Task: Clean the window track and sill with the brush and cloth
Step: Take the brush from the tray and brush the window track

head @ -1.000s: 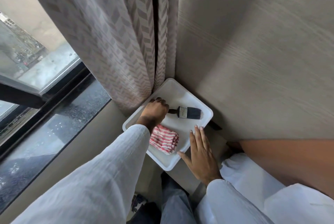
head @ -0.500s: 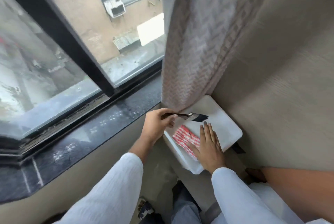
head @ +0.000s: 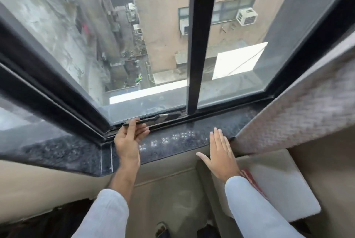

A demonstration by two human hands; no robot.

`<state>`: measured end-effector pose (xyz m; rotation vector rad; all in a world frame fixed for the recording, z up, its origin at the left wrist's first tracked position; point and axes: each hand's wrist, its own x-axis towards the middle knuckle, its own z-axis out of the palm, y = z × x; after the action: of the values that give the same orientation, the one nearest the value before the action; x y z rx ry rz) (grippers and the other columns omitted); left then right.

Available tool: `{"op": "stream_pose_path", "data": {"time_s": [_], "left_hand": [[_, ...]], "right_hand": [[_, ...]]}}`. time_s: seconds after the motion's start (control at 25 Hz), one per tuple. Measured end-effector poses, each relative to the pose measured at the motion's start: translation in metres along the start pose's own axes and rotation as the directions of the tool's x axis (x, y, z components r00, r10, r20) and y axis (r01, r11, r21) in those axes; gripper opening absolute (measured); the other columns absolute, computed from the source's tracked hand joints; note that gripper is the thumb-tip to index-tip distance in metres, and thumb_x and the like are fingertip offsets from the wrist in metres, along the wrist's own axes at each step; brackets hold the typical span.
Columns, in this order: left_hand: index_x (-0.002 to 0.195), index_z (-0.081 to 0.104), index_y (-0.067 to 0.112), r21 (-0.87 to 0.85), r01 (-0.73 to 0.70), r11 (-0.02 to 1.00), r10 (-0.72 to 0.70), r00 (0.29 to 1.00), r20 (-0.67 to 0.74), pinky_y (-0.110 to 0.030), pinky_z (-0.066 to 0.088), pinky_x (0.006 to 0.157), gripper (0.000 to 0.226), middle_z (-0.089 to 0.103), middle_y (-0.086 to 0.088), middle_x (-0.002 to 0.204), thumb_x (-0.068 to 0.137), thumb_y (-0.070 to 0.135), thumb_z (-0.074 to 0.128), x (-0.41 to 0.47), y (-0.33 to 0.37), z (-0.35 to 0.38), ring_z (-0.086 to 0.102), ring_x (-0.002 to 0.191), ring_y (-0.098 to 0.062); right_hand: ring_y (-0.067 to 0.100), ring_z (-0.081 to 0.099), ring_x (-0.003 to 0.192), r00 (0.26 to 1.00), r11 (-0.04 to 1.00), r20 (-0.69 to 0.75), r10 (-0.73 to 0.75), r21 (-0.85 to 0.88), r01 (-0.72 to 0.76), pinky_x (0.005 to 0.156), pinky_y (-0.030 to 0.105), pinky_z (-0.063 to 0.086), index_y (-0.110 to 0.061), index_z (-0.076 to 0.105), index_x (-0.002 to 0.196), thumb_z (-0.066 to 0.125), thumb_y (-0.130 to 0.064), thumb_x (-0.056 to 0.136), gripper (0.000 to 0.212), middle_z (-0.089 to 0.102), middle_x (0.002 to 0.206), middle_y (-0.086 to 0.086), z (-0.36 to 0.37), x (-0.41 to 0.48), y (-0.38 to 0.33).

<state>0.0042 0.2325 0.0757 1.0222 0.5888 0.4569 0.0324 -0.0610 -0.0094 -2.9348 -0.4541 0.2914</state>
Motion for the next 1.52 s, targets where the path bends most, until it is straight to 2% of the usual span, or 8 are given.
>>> {"op": "stream_pose_path", "data": {"time_s": [0.24,0.52,0.92,1.04,1.16,1.28,1.4,1.52], "left_hand": [[0.098,0.075,0.009,-0.033,0.075,0.997,-0.075,0.997,-0.005,-0.030,0.067,0.074,0.019,0.080,-0.013,0.083,0.105,0.012,0.058,0.024,-0.029,0.012,0.079,0.078,-0.024],[0.102,0.076,0.013,-0.009,0.098,0.995,-0.098,0.995,-0.002,-0.033,0.067,0.077,0.010,0.080,-0.014,0.087,0.098,0.007,0.069,0.026,-0.060,0.029,0.079,0.087,-0.028],[0.099,0.075,0.030,0.333,-0.171,0.927,0.250,0.945,-0.211,-0.037,0.066,0.086,0.013,0.077,-0.003,0.088,0.100,0.021,0.066,0.010,0.014,-0.104,0.077,0.085,-0.022],[0.104,0.072,0.033,0.551,-0.315,0.773,0.426,0.901,-0.082,-0.024,0.065,0.075,0.010,0.076,0.002,0.086,0.100,0.037,0.064,-0.005,0.040,-0.107,0.077,0.077,-0.017],[0.110,0.070,0.022,0.779,-0.455,0.431,0.575,0.804,0.151,-0.019,0.059,0.073,0.019,0.070,0.000,0.093,0.104,0.036,0.059,-0.011,0.058,-0.107,0.072,0.074,-0.011],[0.112,0.071,0.007,0.868,-0.472,0.157,0.573,0.759,0.309,-0.029,0.058,0.083,0.017,0.067,-0.007,0.101,0.103,0.018,0.061,-0.007,0.060,-0.092,0.069,0.084,-0.021],[0.107,0.073,0.000,0.893,-0.448,0.054,0.505,0.783,0.363,-0.045,0.063,0.080,0.012,0.067,-0.014,0.099,0.098,0.004,0.067,0.003,0.047,-0.062,0.070,0.083,-0.030],[0.098,0.071,0.004,0.878,-0.478,0.017,0.408,0.805,0.430,-0.043,0.062,0.063,0.005,0.063,-0.011,0.092,0.095,0.004,0.069,0.004,0.027,-0.029,0.063,0.068,-0.029]], "right_hand": [[0.030,-0.010,0.162,0.993,0.988,0.116,-0.030,-0.145,0.046,0.134,0.048,0.008,-0.005,-0.006,0.163,0.020,-0.093,0.083,0.122,-0.012,0.175,0.016,0.017,0.018,0.010],[0.032,-0.004,0.163,0.996,0.983,0.086,-0.034,-0.179,0.048,0.133,0.052,0.014,-0.003,-0.001,0.163,0.023,-0.095,0.081,0.125,-0.006,0.175,0.018,0.022,0.017,0.009],[0.033,-0.002,0.163,0.998,0.985,0.060,-0.035,-0.166,0.044,0.132,0.055,0.017,-0.001,0.000,0.163,0.029,-0.094,0.081,0.126,-0.004,0.174,0.019,0.025,0.016,0.009],[0.033,-0.001,0.163,0.998,0.984,0.054,-0.036,-0.170,0.045,0.131,0.055,0.018,-0.001,0.000,0.162,0.026,-0.094,0.081,0.126,-0.003,0.175,0.020,0.027,0.017,0.009],[0.033,0.001,0.163,0.998,0.986,0.056,-0.034,-0.163,0.043,0.130,0.056,0.019,-0.001,0.000,0.163,0.027,-0.093,0.080,0.126,0.000,0.175,0.020,0.030,0.017,0.011],[0.033,0.003,0.163,0.998,0.988,0.058,-0.032,-0.146,0.040,0.130,0.056,0.019,-0.002,0.001,0.163,0.027,-0.094,0.080,0.126,0.002,0.175,0.020,0.030,0.017,0.011],[0.034,0.003,0.163,0.997,0.988,0.068,-0.036,-0.149,0.046,0.130,0.056,0.019,-0.001,0.003,0.162,0.026,-0.094,0.080,0.126,0.002,0.174,0.021,0.028,0.017,0.010],[0.034,0.002,0.163,0.997,0.990,0.059,-0.043,-0.131,0.050,0.131,0.056,0.018,0.000,0.004,0.162,0.028,-0.093,0.081,0.126,0.001,0.174,0.021,0.027,0.017,0.010]]}}
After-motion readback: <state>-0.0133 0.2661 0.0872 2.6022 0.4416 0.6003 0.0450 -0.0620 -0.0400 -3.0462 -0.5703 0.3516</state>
